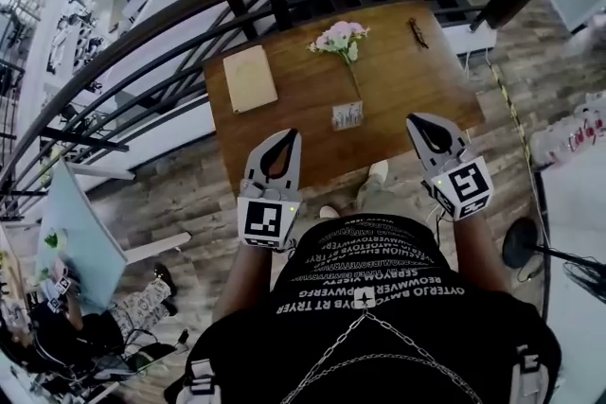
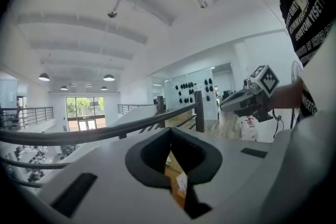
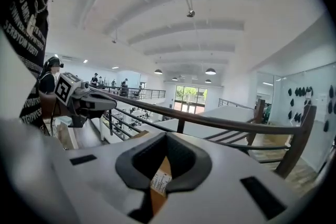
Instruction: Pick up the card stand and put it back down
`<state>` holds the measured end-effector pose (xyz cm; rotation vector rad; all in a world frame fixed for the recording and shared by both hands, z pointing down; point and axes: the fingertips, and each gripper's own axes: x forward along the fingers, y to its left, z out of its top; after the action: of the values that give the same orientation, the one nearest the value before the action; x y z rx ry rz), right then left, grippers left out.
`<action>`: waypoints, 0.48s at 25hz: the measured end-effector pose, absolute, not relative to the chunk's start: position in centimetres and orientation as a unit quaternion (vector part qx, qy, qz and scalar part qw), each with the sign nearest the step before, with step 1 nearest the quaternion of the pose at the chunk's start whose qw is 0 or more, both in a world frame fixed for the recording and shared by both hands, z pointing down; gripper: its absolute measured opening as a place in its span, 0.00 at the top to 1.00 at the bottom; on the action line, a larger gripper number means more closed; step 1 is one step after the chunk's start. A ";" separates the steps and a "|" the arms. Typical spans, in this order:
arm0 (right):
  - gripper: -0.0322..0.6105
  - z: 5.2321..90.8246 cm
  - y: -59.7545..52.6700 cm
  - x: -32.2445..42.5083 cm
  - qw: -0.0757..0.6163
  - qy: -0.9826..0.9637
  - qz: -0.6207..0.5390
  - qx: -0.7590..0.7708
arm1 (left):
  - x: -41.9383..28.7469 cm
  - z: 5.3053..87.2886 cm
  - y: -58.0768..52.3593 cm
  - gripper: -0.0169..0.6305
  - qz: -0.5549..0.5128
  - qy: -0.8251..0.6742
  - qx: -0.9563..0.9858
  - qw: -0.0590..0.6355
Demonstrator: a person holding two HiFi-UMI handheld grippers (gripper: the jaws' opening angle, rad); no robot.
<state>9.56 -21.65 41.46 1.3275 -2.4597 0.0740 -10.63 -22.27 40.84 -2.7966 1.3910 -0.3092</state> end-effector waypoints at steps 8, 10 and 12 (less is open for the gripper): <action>0.93 39.5 -22.7 12.7 0.143 -0.872 0.026 0.467 | -7.2 41.1 -23.4 0.93 -0.114 0.450 -0.885 -0.019; 0.93 38.7 -23.2 12.7 0.156 -0.874 -0.003 0.461 | -6.4 40.4 -24.0 0.93 -0.110 0.454 -0.884 -0.017; 0.93 38.4 -23.9 12.2 0.165 -0.878 -0.018 0.450 | -5.8 39.6 -24.7 0.93 -0.099 0.458 -0.883 -0.008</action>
<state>12.22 -23.91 38.41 1.2814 -2.4998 -0.0516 -5.84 -24.72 39.62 -2.7890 1.4455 -0.3136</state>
